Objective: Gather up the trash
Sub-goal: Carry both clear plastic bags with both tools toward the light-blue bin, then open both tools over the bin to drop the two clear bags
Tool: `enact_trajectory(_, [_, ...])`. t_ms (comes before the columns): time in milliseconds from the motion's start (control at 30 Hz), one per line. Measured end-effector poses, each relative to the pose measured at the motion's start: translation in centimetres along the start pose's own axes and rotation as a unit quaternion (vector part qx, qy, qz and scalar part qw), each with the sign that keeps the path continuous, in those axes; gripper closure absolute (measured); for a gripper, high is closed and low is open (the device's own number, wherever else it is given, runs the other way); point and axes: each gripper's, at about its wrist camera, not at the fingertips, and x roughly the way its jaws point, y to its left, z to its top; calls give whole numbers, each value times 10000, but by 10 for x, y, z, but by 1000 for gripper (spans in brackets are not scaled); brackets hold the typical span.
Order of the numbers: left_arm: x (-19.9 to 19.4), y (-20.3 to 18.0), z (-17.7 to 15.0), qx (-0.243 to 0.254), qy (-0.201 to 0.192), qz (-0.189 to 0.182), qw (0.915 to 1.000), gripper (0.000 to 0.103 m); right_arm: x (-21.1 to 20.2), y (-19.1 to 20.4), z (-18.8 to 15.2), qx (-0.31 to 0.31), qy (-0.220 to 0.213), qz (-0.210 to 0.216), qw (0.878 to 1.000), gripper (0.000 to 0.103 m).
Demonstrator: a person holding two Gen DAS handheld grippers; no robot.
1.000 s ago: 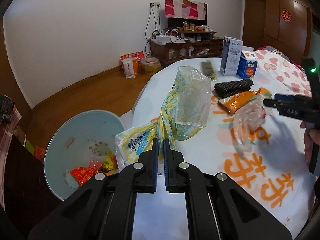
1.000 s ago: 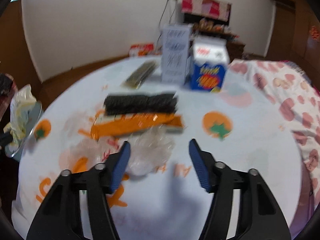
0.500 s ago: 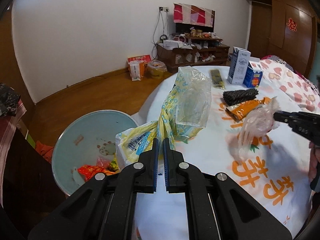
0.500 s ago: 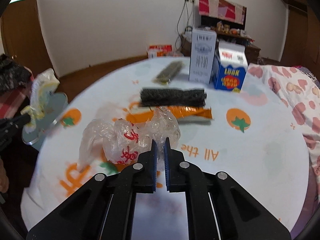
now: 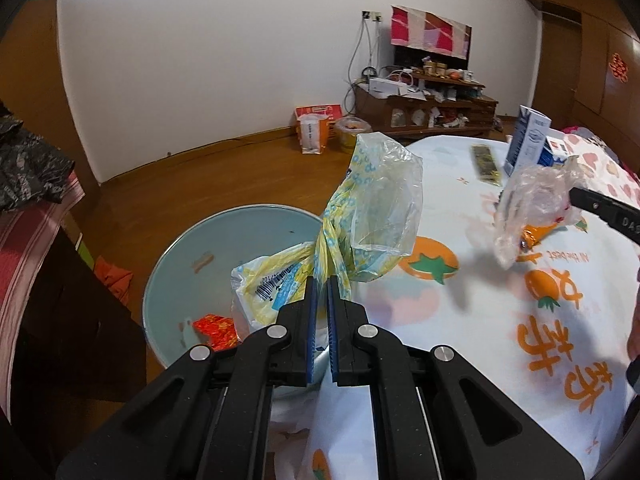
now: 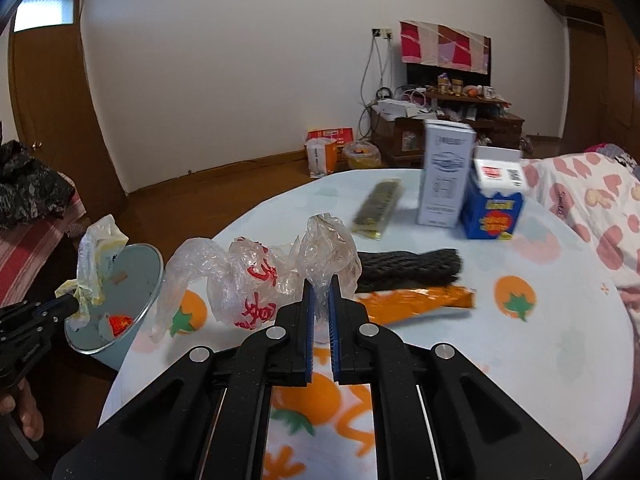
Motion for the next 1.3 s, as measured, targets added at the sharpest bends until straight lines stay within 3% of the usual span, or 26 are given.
enact_trajectory(633, [-12, 38, 2, -381, -238, 320, 9985, 98, 38, 86, 8, -644, -120, 408, 9970, 96])
enact_trajectory(1300, [-22, 74, -2, -631, -337, 679, 9951, 98, 59, 137, 15, -950, -129, 776, 9924, 96])
